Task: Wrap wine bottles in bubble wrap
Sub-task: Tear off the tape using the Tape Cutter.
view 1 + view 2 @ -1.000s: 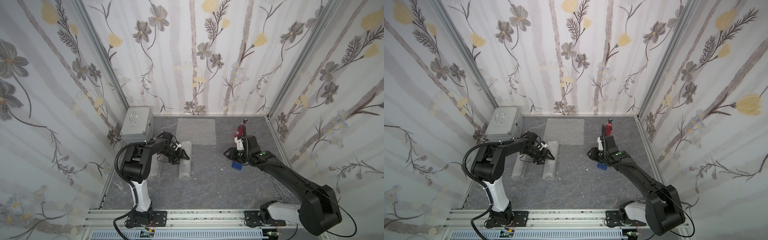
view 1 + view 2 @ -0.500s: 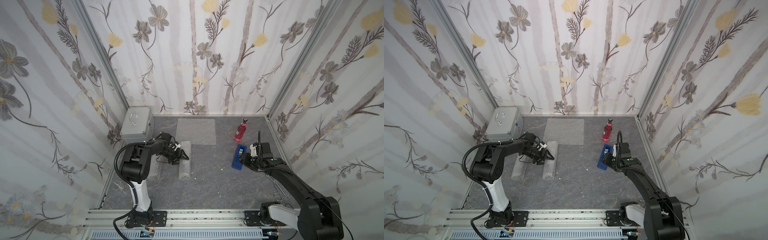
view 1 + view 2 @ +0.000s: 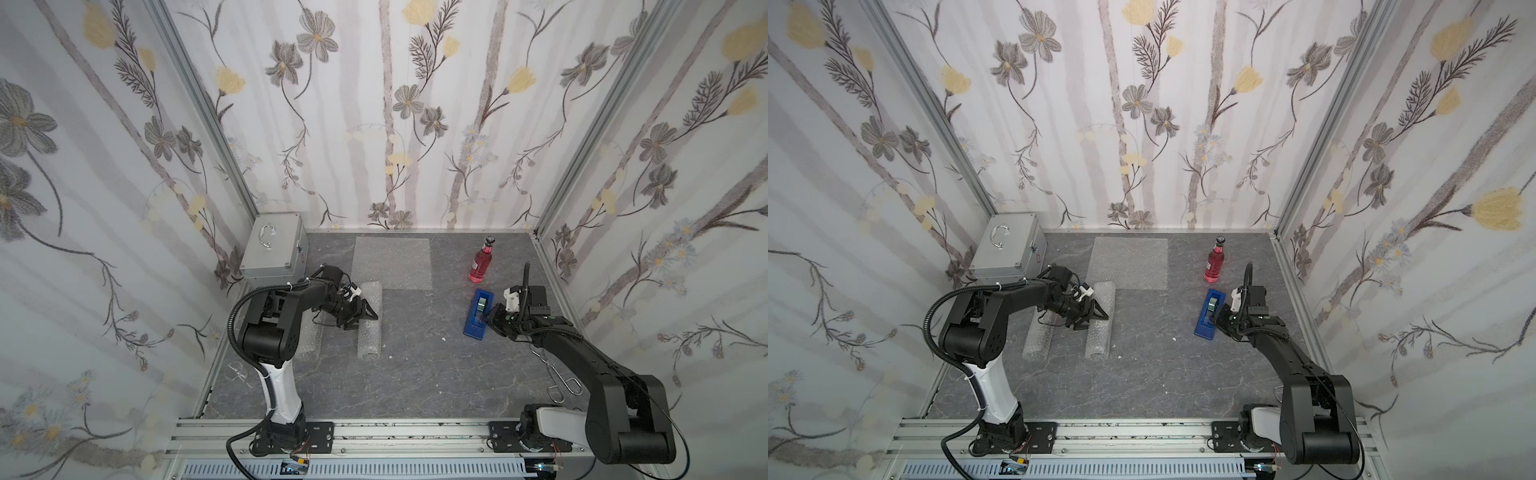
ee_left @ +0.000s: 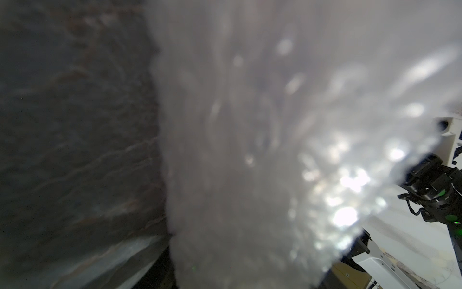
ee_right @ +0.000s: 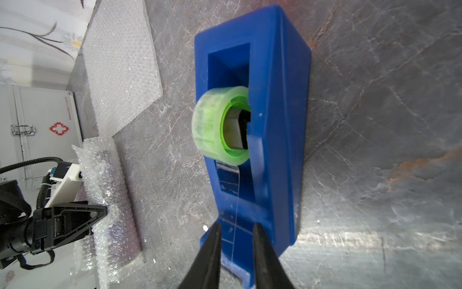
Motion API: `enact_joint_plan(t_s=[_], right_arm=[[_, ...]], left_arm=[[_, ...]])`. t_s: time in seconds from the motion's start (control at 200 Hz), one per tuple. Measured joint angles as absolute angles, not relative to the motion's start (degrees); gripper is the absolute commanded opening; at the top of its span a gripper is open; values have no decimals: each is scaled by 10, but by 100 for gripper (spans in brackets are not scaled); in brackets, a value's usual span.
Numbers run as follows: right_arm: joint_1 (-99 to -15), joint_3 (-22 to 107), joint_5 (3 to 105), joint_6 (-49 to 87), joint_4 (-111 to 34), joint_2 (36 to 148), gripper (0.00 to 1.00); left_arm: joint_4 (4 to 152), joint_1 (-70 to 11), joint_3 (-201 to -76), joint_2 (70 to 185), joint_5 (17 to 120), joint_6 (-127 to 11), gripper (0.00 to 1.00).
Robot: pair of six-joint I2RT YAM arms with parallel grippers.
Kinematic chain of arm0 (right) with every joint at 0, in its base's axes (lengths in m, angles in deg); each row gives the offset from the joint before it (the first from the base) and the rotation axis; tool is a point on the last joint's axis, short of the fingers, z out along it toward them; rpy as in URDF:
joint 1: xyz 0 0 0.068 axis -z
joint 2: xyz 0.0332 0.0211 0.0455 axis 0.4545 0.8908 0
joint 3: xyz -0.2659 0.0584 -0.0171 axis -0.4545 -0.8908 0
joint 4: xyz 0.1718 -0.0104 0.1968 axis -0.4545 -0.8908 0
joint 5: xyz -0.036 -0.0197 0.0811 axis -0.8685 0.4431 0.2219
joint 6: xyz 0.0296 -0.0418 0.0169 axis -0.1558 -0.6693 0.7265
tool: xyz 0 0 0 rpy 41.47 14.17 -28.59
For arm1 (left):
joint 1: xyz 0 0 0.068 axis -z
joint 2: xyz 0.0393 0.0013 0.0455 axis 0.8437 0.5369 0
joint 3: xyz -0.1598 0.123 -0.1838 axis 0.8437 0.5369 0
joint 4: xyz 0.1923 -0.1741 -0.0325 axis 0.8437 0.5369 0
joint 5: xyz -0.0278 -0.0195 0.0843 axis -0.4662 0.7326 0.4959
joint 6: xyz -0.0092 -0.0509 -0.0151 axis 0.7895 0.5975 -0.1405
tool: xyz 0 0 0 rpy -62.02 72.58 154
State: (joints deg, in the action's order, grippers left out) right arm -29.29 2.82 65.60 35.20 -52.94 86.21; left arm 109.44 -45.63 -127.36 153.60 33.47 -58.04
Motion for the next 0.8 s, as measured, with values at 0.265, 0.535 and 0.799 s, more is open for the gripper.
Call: enact_joint_plan(t_s=[0.265, 0.535, 0.799], right_arm=[[-290, 19, 694, 355, -493, 882, 25], [-288, 5, 722, 370, -441, 899, 20], [-276, -9, 750, 383, -402, 908, 34]], left_arm=[[1093, -456, -1271, 1533, 338, -579, 59], [1091, -456, -1269, 1531, 339, -579, 58], [1091, -456, -1269, 1531, 339, -579, 57]])
